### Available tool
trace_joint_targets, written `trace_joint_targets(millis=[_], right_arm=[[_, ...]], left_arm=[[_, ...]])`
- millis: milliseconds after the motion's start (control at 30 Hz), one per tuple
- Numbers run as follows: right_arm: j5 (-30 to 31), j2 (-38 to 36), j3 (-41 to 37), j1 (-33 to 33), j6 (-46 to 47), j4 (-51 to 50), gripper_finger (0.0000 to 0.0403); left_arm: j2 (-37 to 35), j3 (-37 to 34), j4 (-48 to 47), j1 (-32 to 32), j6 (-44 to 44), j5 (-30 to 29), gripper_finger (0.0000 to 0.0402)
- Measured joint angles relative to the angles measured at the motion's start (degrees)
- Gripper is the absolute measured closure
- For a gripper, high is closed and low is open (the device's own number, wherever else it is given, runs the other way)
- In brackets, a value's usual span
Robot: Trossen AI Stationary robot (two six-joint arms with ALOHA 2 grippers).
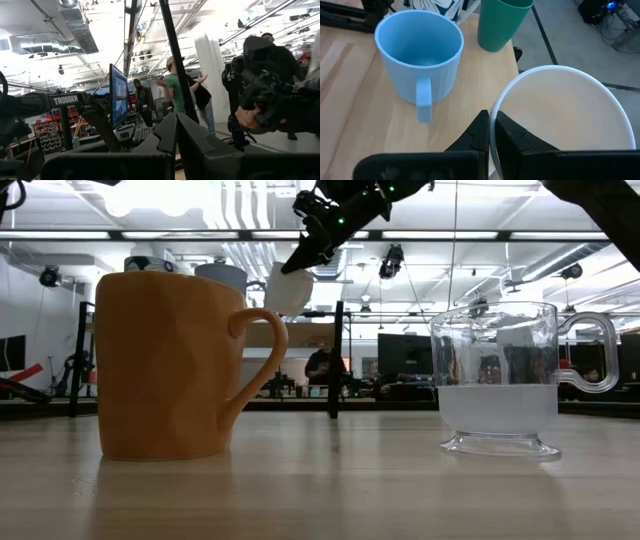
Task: Stack small to large cups/mugs on shelf
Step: Put the white mug on the shelf
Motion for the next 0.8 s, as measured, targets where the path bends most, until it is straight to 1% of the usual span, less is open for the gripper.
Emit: trace_joint_targets(millis=[800], right_arm=[[-0.01,0.0,-0.51,-0.22,-0.02,0.02,0.039]], left_arm=[[0.0,0.0,-0.02,0.0,0.02,0.0,0.0402]])
